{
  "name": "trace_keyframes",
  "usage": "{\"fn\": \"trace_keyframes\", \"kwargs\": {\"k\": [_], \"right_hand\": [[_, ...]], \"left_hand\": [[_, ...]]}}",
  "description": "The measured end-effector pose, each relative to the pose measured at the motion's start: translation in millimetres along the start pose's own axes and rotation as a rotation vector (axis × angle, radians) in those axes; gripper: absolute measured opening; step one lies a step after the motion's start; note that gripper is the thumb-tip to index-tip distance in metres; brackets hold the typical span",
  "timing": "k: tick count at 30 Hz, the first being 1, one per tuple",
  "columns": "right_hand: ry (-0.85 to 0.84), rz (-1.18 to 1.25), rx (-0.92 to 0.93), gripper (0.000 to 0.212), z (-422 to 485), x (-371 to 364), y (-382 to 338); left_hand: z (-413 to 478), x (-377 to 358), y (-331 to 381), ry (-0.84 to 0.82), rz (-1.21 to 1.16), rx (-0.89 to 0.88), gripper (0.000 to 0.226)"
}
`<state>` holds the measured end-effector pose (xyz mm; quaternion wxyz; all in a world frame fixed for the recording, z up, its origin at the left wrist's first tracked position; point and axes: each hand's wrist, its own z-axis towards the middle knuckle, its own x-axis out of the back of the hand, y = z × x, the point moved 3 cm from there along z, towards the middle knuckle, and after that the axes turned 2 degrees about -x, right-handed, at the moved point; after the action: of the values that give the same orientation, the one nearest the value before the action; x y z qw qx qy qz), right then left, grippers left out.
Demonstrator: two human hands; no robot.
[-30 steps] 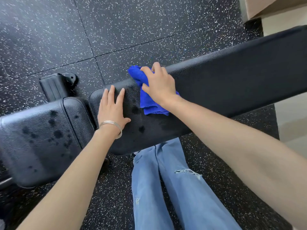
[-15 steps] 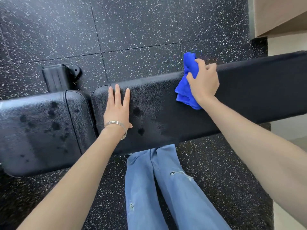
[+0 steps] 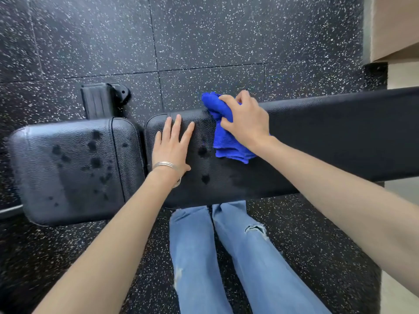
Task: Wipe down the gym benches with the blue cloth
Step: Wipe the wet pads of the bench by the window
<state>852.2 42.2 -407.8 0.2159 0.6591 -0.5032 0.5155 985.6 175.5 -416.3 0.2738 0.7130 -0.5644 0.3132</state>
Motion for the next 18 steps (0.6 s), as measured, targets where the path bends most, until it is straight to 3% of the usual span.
{"fn": "trace_keyframes", "kwargs": {"k": [3, 8, 14, 18], "right_hand": [[0.030, 0.008, -0.098, 0.044, -4.7, 11.2, 38.6], [0.133, 0.167, -0.459, 0.044, -22.0, 16.1, 87.3], [0.270, 0.289, -0.663, 0.046, -28.0, -4.5, 42.0], [0.286, 0.300, -0.588, 0.046, -37.0, -26.6, -13.0]], "left_hand": [[-7.5, -3.5, -13.8, 0.018, 0.008, -0.015, 0.109], [-14.9, -9.9, -28.2, 0.039, 0.005, -0.063, 0.107], [-17.6, -16.3, -34.9, 0.080, -0.024, -0.109, 0.100], [-26.7, -24.4, -48.1, 0.102, -0.009, -0.148, 0.096]]}}
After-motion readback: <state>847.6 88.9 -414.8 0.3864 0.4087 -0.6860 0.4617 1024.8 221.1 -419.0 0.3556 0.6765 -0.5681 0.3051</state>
